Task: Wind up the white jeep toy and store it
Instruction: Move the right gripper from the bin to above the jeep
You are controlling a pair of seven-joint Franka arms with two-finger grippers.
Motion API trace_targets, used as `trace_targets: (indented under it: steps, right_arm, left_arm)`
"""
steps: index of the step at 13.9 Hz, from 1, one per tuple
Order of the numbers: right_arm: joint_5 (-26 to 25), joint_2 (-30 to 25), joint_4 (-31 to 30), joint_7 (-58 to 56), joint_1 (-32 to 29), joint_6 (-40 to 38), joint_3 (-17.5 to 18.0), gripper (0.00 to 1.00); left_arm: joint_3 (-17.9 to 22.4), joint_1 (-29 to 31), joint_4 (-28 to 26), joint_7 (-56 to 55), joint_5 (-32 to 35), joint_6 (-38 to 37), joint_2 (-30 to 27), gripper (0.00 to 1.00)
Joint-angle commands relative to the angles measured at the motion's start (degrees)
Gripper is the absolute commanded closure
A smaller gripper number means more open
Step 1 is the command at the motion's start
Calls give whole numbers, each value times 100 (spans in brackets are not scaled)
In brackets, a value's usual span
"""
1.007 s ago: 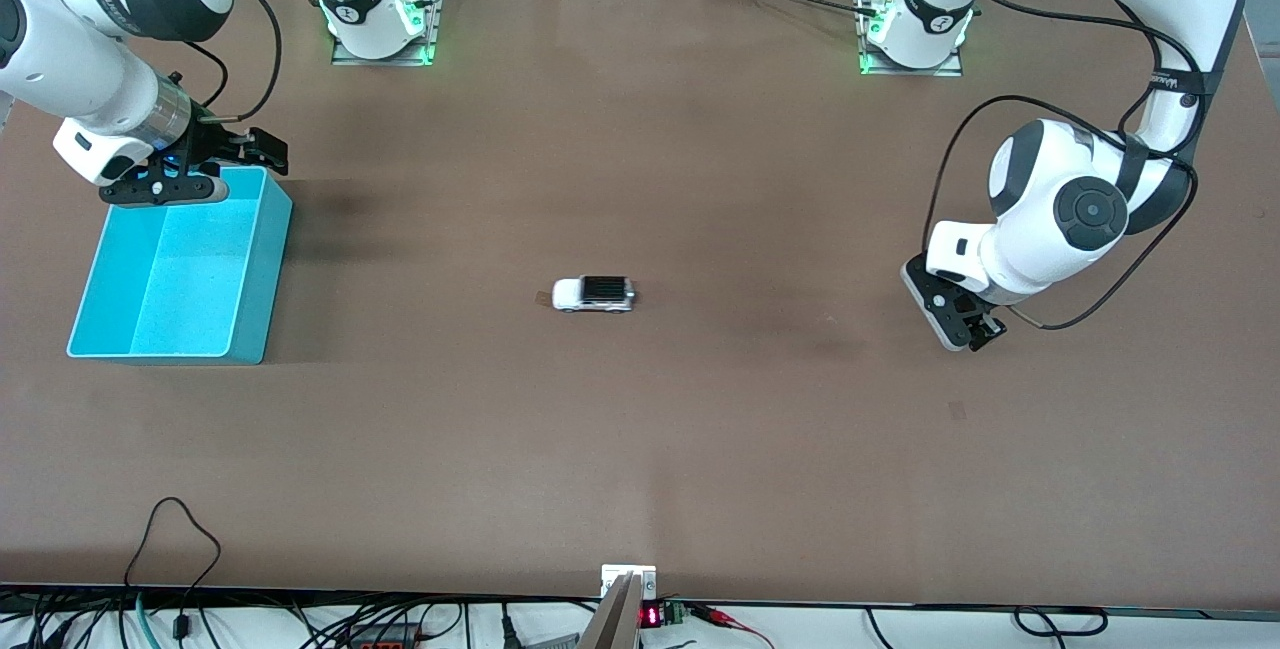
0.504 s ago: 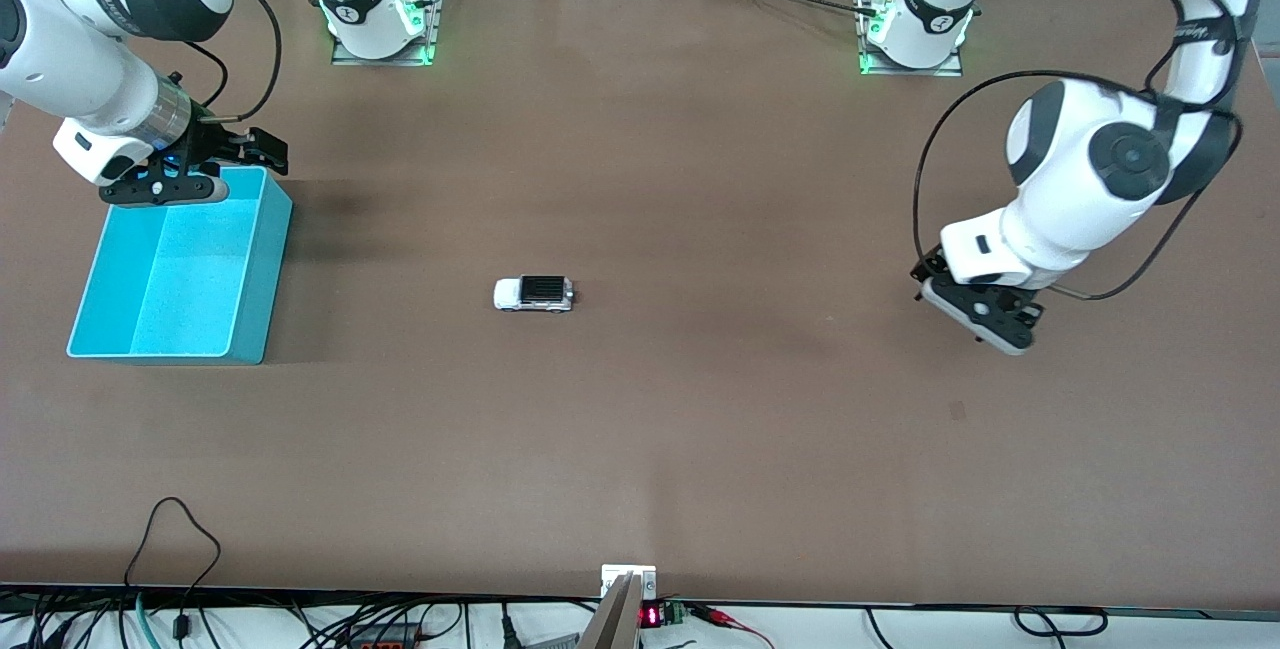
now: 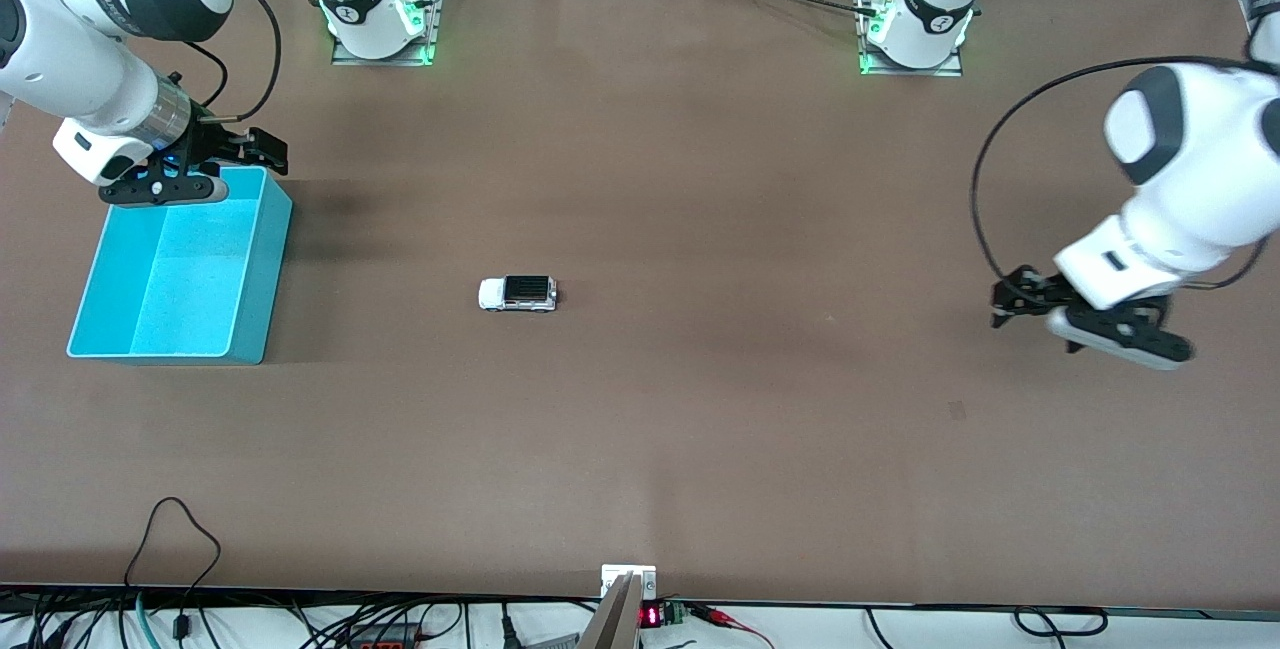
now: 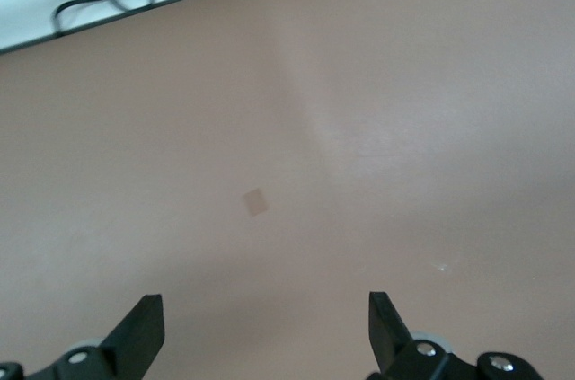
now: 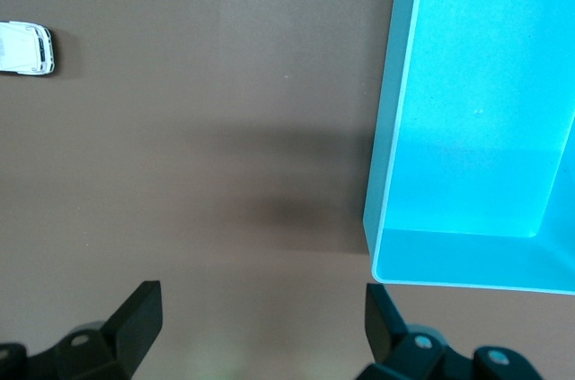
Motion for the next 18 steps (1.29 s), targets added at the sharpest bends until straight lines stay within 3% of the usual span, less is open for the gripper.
trace_targets:
  steps: [1,5,10,15,18]
  right_arm:
    - [50,-44,10,-92,-25,-70,2,0]
    - [50,-35,10,-110,-25,-70,2,0]
    - [50,-35,19,-188,-16,-53,11,0]
    - [50,272,370,-1935,273,35,11,0]
    - [32,413,371,-2666,764,281,11,0]
  left_arm:
    - [373,-310,604,-662,-85,-813,-25,0]
    - [576,-346,939,-1207,-50,-1551,-235,0]
    - [532,-302,1228,-1876,3,-2509,-535,0]
    - [497,-293,1212,-1973,12,-2705,-693,0]
    - [497,-293,1186,-1982,38,-2705,-719,0]
